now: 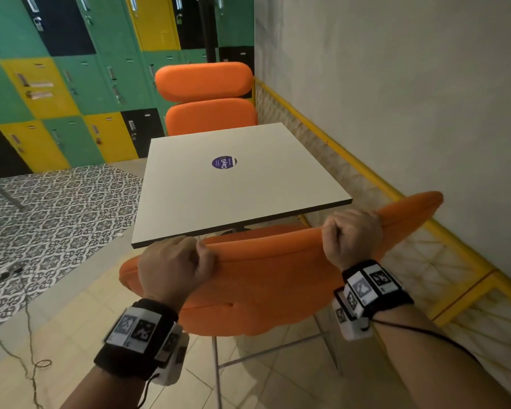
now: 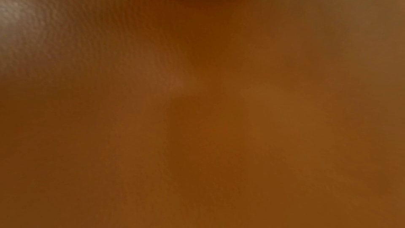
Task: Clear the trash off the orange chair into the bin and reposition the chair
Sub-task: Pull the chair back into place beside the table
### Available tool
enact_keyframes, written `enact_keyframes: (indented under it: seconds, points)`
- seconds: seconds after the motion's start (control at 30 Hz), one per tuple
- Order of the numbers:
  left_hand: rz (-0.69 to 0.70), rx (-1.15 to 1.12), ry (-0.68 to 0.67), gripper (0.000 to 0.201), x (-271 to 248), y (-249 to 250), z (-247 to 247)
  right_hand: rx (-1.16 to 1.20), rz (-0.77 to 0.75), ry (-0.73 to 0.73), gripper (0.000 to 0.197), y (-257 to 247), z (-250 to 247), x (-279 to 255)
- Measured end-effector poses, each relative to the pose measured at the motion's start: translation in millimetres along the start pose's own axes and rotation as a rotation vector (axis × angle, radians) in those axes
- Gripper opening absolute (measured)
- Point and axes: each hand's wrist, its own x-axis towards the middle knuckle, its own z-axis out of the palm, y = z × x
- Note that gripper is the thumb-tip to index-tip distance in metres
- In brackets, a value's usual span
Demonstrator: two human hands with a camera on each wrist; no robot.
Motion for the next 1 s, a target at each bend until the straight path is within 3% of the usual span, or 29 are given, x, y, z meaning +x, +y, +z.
enact_keyframes:
  seconds: [1.0]
  points:
    - [-0.039, -0.056, -0.011, 0.047, 48, -48, 44, -0.032, 0.024, -0.070, 0.033, -9, 59, 36]
